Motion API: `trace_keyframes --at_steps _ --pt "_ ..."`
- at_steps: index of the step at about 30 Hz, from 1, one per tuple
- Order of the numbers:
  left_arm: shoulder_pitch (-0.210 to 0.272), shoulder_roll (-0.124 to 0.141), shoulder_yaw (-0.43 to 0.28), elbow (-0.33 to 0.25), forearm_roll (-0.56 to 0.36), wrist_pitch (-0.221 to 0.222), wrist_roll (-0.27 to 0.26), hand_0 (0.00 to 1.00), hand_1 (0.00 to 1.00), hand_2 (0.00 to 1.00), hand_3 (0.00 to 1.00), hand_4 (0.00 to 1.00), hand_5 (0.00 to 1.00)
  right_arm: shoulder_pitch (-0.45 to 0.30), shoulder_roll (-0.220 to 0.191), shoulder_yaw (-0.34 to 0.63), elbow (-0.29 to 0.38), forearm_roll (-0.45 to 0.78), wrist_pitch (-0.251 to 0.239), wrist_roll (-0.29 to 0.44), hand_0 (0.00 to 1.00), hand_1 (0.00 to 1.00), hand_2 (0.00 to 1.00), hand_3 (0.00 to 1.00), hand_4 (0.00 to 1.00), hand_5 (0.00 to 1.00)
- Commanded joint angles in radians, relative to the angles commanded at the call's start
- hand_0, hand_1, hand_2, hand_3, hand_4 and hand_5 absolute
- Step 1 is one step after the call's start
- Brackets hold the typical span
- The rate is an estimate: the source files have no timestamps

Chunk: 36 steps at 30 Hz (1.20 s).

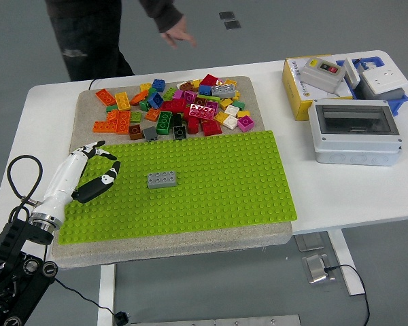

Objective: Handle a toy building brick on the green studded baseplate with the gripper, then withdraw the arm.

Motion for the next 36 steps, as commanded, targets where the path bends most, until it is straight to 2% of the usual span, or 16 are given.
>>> trace_keyframes --at_steps 2,3,8,9,10,14,15,19,22,31,33,36 --pt "0.000 -0.002 -0.003 -0.003 -0.003 0.000 -0.009 0.988 0.917 0.892 0.638 0.599 0.577 -0.001 0.000 0.001 0.000 0.001 0.001 0.000 0.652 0.643 0.671 0.519 0.407 0.707" --pt "0.000 -0.002 -0.007 -0.005 -0.004 -0.001 -0.013 0.976 0.888 0.849 0.708 0.585 0.539 -0.001 0.001 0.002 0.000 0.001 0.001 0.000 0.653 0.644 0.671 0.532 0.408 0.709" --pt "0.000 -0.003 -0.026 -0.012 -0.003 0.001 -0.030 0.976 0.888 0.849 0.708 0.585 0.539 -0.002 0.002 0.006 0.000 0.000 0.001 -0.001 0.653 0.644 0.671 0.532 0.408 0.709" --pt "-0.001 -0.003 -0.030 -0.011 -0.006 0.007 -0.042 0.944 0.828 0.790 0.784 0.574 0.493 -0.002 0.003 0.007 0.000 -0.001 0.001 -0.001 0.652 0.644 0.671 0.536 0.408 0.711" --pt "-0.002 -0.004 -0.034 -0.008 -0.010 0.017 -0.058 0.944 0.828 0.790 0.784 0.574 0.493 -0.002 0.003 0.007 0.000 -0.001 0.000 -0.002 0.652 0.644 0.671 0.536 0.408 0.711" --pt "-0.008 -0.013 -0.051 0.031 -0.032 0.050 -0.126 0.944 0.828 0.790 0.784 0.574 0.493 -0.002 0.005 0.007 0.000 -0.001 -0.002 -0.002 0.652 0.644 0.671 0.536 0.408 0.711" --pt "-0.009 -0.015 -0.055 0.042 -0.031 0.053 -0.137 0.886 0.760 0.714 0.858 0.560 0.395 -0.002 0.005 0.006 0.000 0.000 -0.002 -0.002 0.652 0.643 0.672 0.537 0.406 0.711" --pt "-0.004 -0.018 -0.068 0.078 0.026 0.061 -0.158 0.886 0.760 0.714 0.858 0.560 0.395 -0.002 0.005 0.013 0.000 0.000 -0.008 0.000 0.652 0.643 0.672 0.537 0.406 0.711" --pt "-0.004 -0.017 -0.065 0.092 0.087 0.067 -0.150 0.899 0.768 0.704 0.836 0.531 0.382 -0.001 0.005 0.022 0.000 -0.001 -0.014 0.002 0.652 0.641 0.671 0.529 0.406 0.710" --pt "-0.013 -0.013 -0.029 0.105 0.281 0.063 -0.062 0.925 0.798 0.717 0.802 0.493 0.338 -0.002 -0.003 0.060 0.000 -0.003 -0.034 0.014 0.648 0.641 0.670 0.527 0.406 0.710" --pt "-0.008 -0.016 -0.030 0.101 0.306 0.062 -0.049 0.946 0.833 0.746 0.771 0.508 0.346 -0.003 -0.005 0.071 0.000 0.002 -0.041 0.020 0.642 0.640 0.664 0.528 0.406 0.711" --pt "0.000 -0.020 -0.034 0.088 0.330 0.063 -0.034 0.946 0.833 0.746 0.771 0.508 0.346 -0.004 -0.006 0.079 0.000 0.015 -0.050 0.028 0.642 0.640 0.664 0.528 0.406 0.711"
